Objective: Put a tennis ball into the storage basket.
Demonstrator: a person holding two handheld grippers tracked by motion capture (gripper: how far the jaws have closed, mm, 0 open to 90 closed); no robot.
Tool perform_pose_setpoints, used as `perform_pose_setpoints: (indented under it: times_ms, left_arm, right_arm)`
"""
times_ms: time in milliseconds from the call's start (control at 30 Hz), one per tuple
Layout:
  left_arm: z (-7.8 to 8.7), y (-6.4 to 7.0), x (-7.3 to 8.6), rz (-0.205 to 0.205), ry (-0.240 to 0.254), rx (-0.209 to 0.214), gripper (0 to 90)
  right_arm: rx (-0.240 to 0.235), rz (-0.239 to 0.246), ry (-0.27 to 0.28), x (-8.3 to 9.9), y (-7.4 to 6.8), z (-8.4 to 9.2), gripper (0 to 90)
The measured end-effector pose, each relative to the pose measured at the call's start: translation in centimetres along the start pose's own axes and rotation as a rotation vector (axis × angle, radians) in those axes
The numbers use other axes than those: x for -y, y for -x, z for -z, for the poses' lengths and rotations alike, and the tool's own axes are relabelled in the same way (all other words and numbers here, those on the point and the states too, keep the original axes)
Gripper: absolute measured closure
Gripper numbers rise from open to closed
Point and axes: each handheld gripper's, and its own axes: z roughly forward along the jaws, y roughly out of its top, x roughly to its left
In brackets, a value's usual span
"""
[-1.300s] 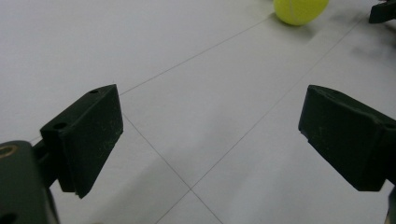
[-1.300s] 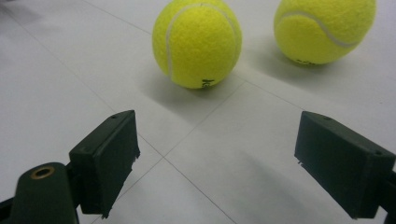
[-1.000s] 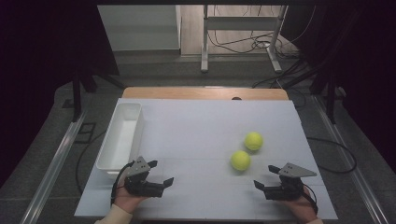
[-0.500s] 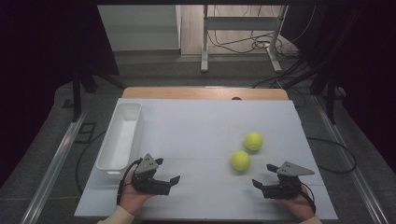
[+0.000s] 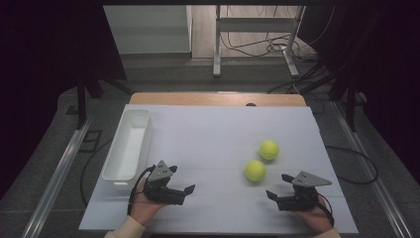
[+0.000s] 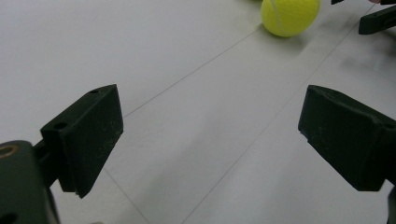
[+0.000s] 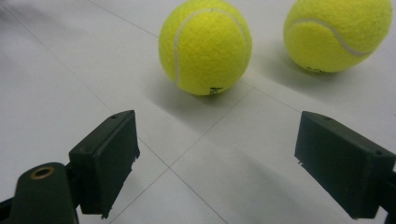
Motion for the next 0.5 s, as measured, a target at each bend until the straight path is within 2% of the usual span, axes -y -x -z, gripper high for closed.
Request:
perform_pose_setpoints:
  times_ms: [267,500]
  left_arm:
    - [-0.9,0.3,-1.0,-0.015,-0.006,0.023,7.4]
    - [-1.5,0.1,-1.4,-0.006,-0.009,0.038,7.5]
  right_arm:
    - [-0.004,0.006,0.003,0.0,0.0,-0.1,13.8]
    - [0.0,0.018,-0.007,-0.1,-0.1,-0.2,13.9]
